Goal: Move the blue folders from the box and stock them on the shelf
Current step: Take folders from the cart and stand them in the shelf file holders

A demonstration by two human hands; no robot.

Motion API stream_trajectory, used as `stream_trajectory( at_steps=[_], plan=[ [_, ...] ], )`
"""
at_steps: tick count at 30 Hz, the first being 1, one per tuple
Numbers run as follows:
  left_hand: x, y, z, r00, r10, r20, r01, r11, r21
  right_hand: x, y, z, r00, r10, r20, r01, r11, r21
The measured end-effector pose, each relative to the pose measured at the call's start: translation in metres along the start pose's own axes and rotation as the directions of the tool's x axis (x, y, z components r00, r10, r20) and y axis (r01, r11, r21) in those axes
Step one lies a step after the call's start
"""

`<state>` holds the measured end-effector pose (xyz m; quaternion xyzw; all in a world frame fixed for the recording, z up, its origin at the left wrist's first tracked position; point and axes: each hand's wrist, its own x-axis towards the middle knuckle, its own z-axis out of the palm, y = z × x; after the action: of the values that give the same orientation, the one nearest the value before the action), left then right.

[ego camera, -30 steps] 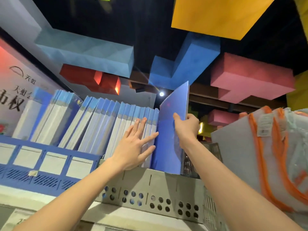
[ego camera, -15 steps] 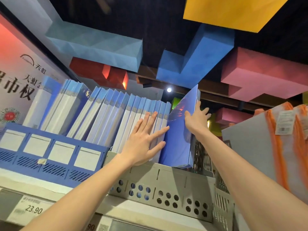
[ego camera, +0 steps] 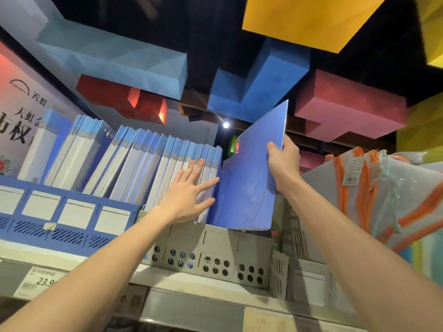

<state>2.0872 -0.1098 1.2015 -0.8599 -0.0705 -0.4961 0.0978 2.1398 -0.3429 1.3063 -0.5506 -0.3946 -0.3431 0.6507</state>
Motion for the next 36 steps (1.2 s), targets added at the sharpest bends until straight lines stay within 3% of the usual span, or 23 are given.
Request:
stream_trajectory(
  at_steps=[7,13,19,25,36],
  plan=[
    [0.0,0.039,-0.048,0.959,-0.143,0.246,0.155,0.987,-0.031,-0.018,-0.033,-0.07,0.997,0.05,-0.059,-0.045,0.995,0.088],
    [-0.02,0.076,-0.063,0.961,-0.167,0.219,0.187,0.98,-0.073,-0.034,-0.052,-0.141,0.99,-0.001,-0.141,0.004,1.0,0.018],
    [-0.025,0.114,-0.058,0.983,-0.12,0.14,0.138,0.983,-0.122,-0.046,-0.065,-0.182,0.992,-0.029,-0.126,0.028,1.0,-0.009],
    [-0.003,0.124,-0.047,0.993,-0.05,0.108,0.06,0.994,-0.092,-0.039,-0.063,-0.178,0.988,-0.056,-0.146,0.055,0.998,-0.014],
    [0.033,0.101,0.004,0.99,0.108,0.085,-0.107,0.994,-0.018,-0.015,-0.003,-0.09,0.978,-0.137,-0.159,0.141,0.99,0.012]
  ],
)
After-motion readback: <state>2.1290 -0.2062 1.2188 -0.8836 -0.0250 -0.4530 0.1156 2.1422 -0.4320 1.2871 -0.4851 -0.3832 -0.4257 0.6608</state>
